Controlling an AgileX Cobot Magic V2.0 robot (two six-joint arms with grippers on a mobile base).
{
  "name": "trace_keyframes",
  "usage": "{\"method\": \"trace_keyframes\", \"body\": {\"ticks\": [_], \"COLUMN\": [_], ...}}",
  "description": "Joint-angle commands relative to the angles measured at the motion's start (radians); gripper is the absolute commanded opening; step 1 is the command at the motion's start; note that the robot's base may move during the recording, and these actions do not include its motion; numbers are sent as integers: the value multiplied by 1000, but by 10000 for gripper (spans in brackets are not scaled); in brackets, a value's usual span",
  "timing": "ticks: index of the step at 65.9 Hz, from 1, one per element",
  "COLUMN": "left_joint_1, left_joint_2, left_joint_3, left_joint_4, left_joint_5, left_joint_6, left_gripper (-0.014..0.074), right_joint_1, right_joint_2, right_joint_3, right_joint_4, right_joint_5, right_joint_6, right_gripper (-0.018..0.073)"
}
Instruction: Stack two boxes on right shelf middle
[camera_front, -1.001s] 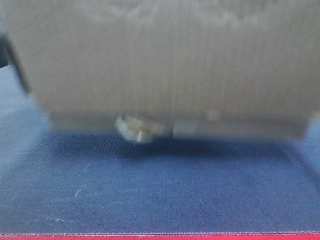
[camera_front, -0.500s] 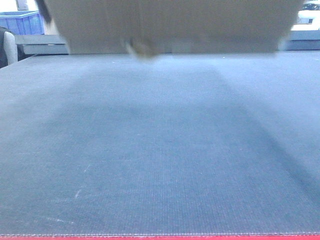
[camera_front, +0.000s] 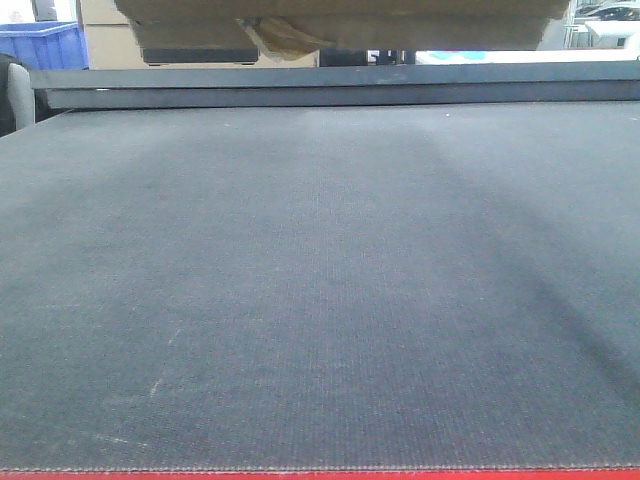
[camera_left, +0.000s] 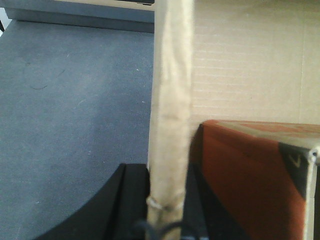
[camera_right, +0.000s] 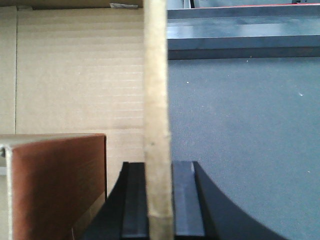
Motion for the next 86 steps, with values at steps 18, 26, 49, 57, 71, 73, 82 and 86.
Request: {"method": "trace_keyframes", "body": {"ticks": [18,26,49,57,71,73,82,86], "left_joint_1": [4,4,4,4,4,4,4,4], "left_joint_2": [-23,-23,-21,-21,-21,-21,-21,-21], "left_joint_3": [-16,-16,-16,-16,-16,-16,-16,-16], "left_joint_4": [116,122,135,135,134,134,135,135], "left_joint_5": [3,11,57,57,50,43,32,32], "left_joint_6": [36,36,36,36,36,36,36,36], "left_gripper": [-111,-111,-111,-111,-111,-111,-111,-111], "right_joint_1": [-5,-5,-5,-5,-5,-5,-5,-5], "right_joint_2": [-7,-7,-7,-7,-7,-7,-7,-7], "right_joint_3": [-11,-11,-11,-11,-11,-11,-11,-11], "right_joint_4": [-54,-54,-54,-54,-54,-54,-54,-54], "right_joint_5": [-28,-28,-86,-125,-152,-152,-152,-152], "right_joint_6": [-1,-1,-1,-1,-1,-1,-1,-1], "right_gripper": [-154,-154,-154,-154,-154,-154,-154,-154]}}
